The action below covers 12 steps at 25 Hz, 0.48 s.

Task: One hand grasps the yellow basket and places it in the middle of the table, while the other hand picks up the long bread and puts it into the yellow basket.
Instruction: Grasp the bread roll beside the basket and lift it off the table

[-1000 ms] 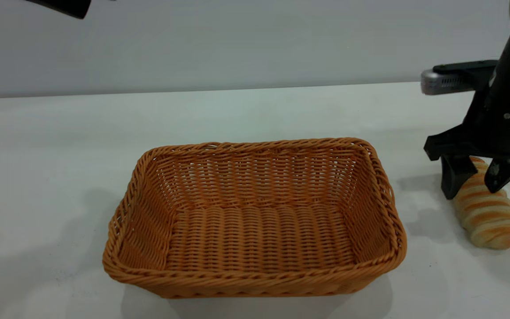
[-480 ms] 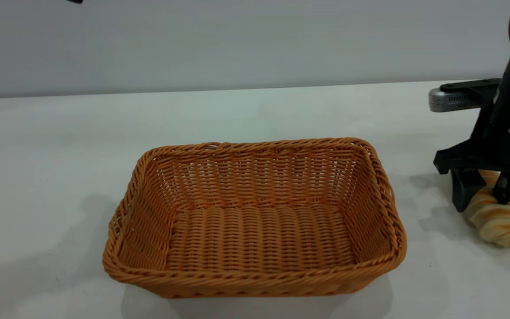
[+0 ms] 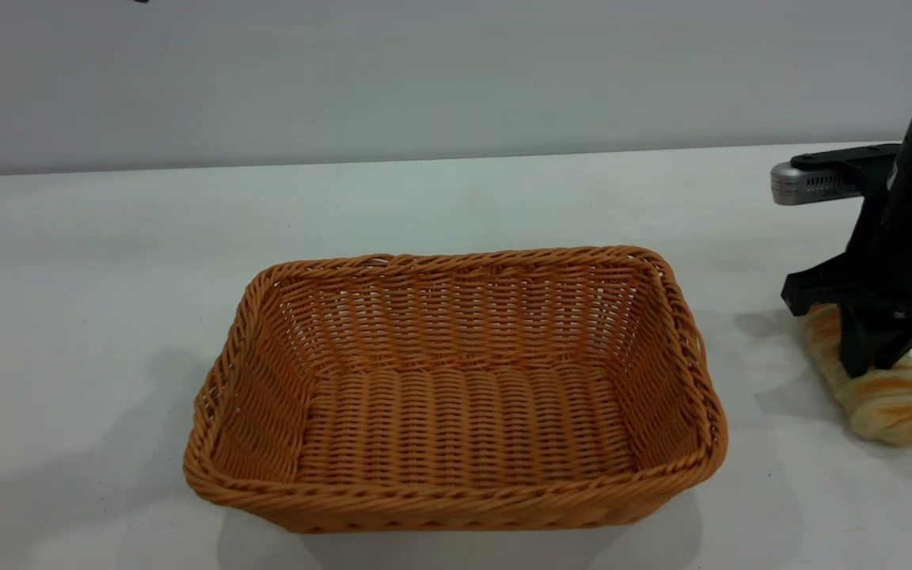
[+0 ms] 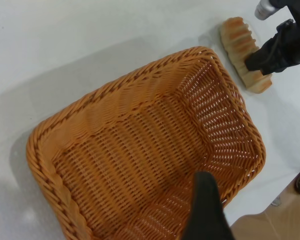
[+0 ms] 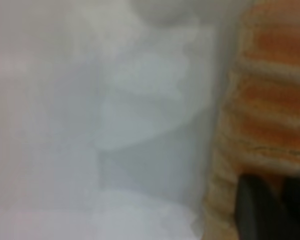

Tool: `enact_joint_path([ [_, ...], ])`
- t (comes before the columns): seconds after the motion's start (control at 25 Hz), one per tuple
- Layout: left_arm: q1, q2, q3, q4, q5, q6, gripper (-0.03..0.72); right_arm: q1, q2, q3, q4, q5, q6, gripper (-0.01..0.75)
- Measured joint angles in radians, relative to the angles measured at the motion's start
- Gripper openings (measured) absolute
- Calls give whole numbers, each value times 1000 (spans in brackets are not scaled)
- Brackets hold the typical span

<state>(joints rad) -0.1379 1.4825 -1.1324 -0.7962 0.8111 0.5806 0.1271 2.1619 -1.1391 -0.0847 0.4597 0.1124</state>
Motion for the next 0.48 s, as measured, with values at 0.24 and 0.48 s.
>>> enact_joint_path([
  [0.24, 0, 0, 0, -1, 3, 0, 569, 0, 0, 0, -25, 2, -3, 19],
  [0.48, 0, 0, 0, -3, 4, 0, 569, 0, 1, -42, -34, 83, -5, 18],
])
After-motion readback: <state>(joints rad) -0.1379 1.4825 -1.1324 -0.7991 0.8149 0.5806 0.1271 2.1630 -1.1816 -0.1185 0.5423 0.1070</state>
